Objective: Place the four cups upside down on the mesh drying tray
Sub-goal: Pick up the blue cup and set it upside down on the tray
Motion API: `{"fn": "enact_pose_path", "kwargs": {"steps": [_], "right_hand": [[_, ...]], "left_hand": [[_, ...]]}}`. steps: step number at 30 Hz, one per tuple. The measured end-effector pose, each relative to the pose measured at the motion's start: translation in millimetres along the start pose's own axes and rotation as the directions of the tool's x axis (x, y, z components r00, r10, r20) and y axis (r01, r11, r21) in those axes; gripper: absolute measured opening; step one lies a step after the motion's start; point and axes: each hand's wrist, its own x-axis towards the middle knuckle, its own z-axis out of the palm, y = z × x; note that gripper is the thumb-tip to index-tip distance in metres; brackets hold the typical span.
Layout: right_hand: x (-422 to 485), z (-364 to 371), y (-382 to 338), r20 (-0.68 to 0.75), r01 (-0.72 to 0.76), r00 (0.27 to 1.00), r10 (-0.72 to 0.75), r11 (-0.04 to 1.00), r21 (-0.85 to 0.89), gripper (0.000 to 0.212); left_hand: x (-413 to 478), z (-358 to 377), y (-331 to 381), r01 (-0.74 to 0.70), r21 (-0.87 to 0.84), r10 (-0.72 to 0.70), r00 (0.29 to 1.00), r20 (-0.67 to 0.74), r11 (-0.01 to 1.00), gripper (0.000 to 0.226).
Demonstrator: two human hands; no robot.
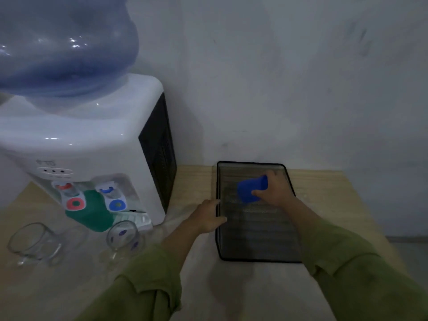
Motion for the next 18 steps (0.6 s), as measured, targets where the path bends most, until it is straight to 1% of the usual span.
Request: {"fn": "enact_pose_path", "kwargs": {"steps": [2,6,10,13,18], "right_hand": [[11.7,-1.0,9.7,-0.037,-0.020,0.999,0.019,1.000,-0.021,0.067],[33.1,-5.4,26.3,-0.144,-0.015,0.990,0.009,0.999,-0.041,0.064],[50.0,-6.6,37.3,-0.191,0.027,0.981,-0.035,0.999,-0.045,0.063],[62.9,-5.1,40.9,-0.195,0.029,0.980,-0.038,0.998,-0.048,0.064],[78.6,-2.4,46.0,-0.139,0.017,0.990,-0.028,0.997,-0.082,0.063]], "left_hand": [[7.6,7.0,3.8,-0.019,-0.001,0.019,1.000,-0.017,1.000,0.065],[18.5,18.6,4.3,-0.036,-0.011,0.036,0.998,-0.059,0.999,0.068],[23.3,28.7,-2.3,-0.030,0.060,0.037,0.992,-0.121,0.998,0.069],[27.2,32.3,-8.1,-0.033,0.102,0.047,0.989,-0.141,0.994,0.072],[30.4,34.2,-10.9,-0.042,0.137,0.064,0.985,-0.159,0.990,0.074]]}}
